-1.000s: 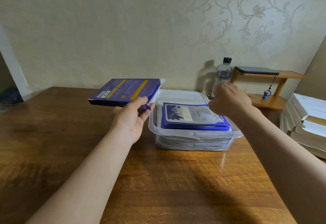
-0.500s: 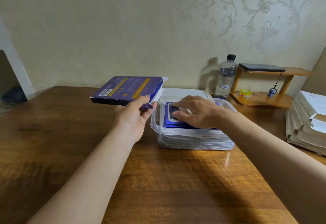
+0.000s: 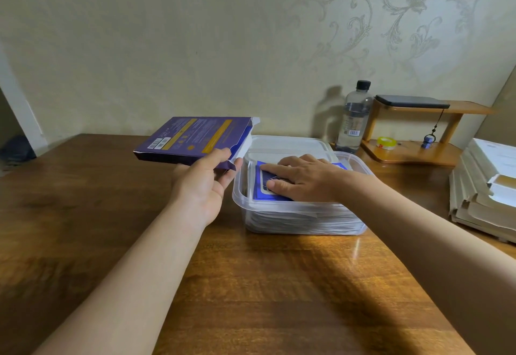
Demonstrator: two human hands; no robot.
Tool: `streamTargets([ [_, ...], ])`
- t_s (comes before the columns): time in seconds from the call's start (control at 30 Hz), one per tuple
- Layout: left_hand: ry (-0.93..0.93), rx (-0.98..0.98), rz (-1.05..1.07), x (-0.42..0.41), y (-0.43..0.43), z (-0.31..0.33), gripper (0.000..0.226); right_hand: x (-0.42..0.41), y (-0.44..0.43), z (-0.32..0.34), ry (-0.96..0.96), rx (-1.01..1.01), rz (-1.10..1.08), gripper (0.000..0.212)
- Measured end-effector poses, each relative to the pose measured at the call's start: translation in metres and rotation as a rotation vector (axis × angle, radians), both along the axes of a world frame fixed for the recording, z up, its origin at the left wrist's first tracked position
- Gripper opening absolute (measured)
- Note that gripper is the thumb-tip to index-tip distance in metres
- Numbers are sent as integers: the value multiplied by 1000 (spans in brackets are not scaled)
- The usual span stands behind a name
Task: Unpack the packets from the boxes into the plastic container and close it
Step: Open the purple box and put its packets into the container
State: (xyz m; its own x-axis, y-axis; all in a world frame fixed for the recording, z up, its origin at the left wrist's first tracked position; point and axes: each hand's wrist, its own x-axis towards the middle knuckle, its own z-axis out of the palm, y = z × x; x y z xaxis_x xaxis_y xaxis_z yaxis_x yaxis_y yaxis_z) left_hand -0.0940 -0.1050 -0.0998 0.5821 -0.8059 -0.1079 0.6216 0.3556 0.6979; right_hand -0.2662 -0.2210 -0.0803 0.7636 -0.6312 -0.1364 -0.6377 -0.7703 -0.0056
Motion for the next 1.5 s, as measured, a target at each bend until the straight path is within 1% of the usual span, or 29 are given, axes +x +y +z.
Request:
streamTargets([
  [0.07, -1, 3, -4, -1, 0, 0, 43, 0, -1, -1, 0, -5, 9, 64],
  [0.23, -19, -9, 3, -2, 1, 1, 41, -1, 0, 1, -23, 3, 7, 62],
  [0.33, -33, -13, -8, -2, 2, 0, 38, -7, 0, 8, -84, 3, 1, 62],
  [0.43, -44, -7, -2, -1, 1, -1, 39, -16, -2, 15, -147, 16, 0, 65],
  [0.53, -39, -4, 2, -2, 0, 0, 38, -21, -2, 14, -87, 19, 15, 71],
  [0.63, -57, 1, 8, -2, 1, -1, 41, -21, -3, 7, -37, 29, 21, 65],
  [0.8, -60, 1, 14, -2, -1, -1, 39, -19, -6, 4, -20, 21, 21, 64],
  [0.93, -58, -4, 6, 1, -1, -2, 45, -18, -6, 3, 4, 25, 27, 63],
  [1.1, -40, -17, -8, 0, 0, -2, 40, -18, -8, 2, -11, 23, 22, 63],
  [1.17, -20, -22, -14, 1, 1, 1, 40, -18, -7, 2, -69, 42, 29, 65],
  [1.23, 7, -23, -16, 1, 3, 3, 45, -19, -5, 5, -207, 72, 20, 66],
  [1.27, 20, -22, -15, 1, 4, 4, 48, -20, -3, 6, -285, 85, 5, 62],
  [1.33, 44, -23, -17, 1, 5, 5, 50, -20, 1, 10, -411, 54, -34, 50],
  [1.43, 74, -43, -20, 0, 5, 8, 52, -11, 7, 15, -626, -34, -105, 22],
  [1.5, 80, -50, -12, -1, 6, 9, 51, 4, 17, 20, -819, 41, -93, 14],
])
